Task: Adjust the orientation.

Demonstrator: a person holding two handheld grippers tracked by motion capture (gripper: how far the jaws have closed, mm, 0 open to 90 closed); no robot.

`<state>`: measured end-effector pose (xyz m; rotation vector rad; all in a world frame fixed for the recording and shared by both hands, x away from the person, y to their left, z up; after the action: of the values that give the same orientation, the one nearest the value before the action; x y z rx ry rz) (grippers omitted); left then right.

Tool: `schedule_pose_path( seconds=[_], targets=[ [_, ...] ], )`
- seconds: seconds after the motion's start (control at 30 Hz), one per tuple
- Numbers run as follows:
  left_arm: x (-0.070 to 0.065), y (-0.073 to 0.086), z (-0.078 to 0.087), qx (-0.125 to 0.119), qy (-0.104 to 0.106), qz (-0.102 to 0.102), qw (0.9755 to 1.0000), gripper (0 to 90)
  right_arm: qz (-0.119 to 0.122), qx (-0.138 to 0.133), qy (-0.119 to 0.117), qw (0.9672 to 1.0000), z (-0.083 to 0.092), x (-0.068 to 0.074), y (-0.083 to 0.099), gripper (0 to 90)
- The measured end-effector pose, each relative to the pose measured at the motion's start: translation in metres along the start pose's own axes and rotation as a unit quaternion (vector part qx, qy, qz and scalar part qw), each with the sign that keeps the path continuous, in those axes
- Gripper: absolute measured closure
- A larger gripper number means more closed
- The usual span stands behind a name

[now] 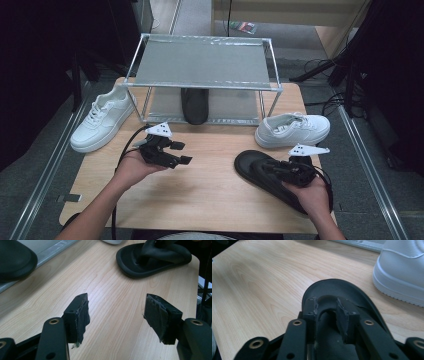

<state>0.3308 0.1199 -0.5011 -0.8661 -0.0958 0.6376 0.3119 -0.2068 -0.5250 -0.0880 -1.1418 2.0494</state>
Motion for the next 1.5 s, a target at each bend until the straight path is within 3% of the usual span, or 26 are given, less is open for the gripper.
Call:
schedule_pose_path(
  seconds=[0.2, 0.47, 0.6, 0.83, 1.0, 1.3, 1.5],
  targets=[
    [0.001, -0.006, -0.003, -0.008, 0.000, -0.003, 1.0000, 37.0, 0.000, 0.003, 0.003, 1.0000, -0.001, 0.004, 0.006, 67.3],
    [0.001, -0.014, -0.008, -0.011, 0.008, -0.010, 0.9998, 37.1, -0.004, 0.030, -0.004, 0.9995, -0.010, 0.007, 0.018, 67.1],
    [0.001, -0.016, -0.012, -0.009, 0.010, -0.014, 0.9998, 37.1, 0.002, 0.046, -0.006, 0.9989, -0.015, 0.008, 0.022, 71.0],
    [0.001, -0.017, -0.013, -0.010, 0.014, -0.013, 0.9998, 37.1, -0.006, 0.057, -0.011, 0.9983, -0.025, 0.009, 0.022, 75.3],
    [0.002, -0.016, -0.012, -0.008, 0.010, -0.013, 0.9998, 37.0, -0.024, 0.061, -0.016, 0.9977, -0.028, 0.008, 0.018, 77.8],
    [0.002, -0.016, -0.010, -0.011, 0.009, -0.010, 0.9998, 37.9, -0.050, 0.050, -0.010, 0.9975, -0.016, 0.014, 0.005, 80.2],
    [0.000, -0.014, -0.008, -0.012, 0.007, -0.009, 0.9999, 38.0, -0.032, 0.046, -0.028, 0.9980, -0.020, 0.033, -0.009, 80.8]
  ],
)
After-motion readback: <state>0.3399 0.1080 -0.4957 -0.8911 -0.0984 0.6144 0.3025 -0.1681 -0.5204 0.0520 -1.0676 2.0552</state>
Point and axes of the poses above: each handheld gripper's, and its own axes: z roughly backward along the jaws, y roughly out of its underside, x roughly to its left, the point moved 7 cm from there along -z, roughly forward along the jaws, and after that the axes turned 4 degrees about -y, right-handed, at the moved point
